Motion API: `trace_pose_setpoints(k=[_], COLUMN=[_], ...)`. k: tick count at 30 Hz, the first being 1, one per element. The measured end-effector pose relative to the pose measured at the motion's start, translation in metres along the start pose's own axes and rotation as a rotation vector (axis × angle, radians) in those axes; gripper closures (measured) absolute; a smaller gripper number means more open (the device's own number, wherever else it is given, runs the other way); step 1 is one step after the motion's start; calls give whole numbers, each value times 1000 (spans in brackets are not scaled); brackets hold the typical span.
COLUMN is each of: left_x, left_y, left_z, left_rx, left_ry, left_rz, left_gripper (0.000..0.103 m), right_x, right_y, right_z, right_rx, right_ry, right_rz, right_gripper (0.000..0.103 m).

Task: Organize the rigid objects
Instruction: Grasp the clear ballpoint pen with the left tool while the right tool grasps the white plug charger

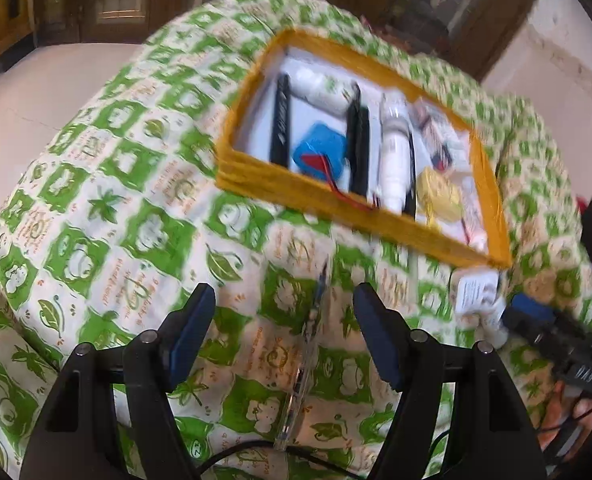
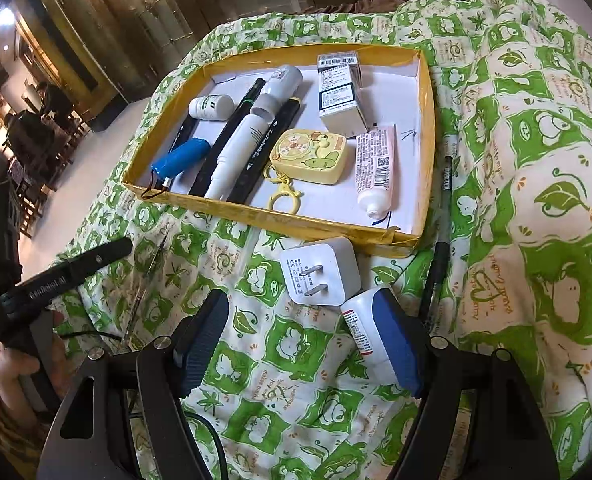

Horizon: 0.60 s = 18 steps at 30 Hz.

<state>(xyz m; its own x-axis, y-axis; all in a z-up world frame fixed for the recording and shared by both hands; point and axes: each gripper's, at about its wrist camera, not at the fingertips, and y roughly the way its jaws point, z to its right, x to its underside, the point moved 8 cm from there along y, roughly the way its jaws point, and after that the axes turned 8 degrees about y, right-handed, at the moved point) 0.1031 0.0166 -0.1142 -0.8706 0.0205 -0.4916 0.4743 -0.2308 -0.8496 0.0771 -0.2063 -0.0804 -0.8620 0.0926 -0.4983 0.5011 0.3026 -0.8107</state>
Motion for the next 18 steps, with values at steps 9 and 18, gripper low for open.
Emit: trace_pose_setpoints(k=[9,18], left_x=[24,40], left_y=[6,18], left_z=[20,25], left_rx=[-94,-127], left_ry=[135,184], left_rz=[-99,-184], left_gripper=[66,94], right_x=[-4,-2], right_y=[-2,4], right_z=[8,6], right_rx=[-27,4], right_ry=[56,27], right_rz=[8,-14], right_gripper=[33,33])
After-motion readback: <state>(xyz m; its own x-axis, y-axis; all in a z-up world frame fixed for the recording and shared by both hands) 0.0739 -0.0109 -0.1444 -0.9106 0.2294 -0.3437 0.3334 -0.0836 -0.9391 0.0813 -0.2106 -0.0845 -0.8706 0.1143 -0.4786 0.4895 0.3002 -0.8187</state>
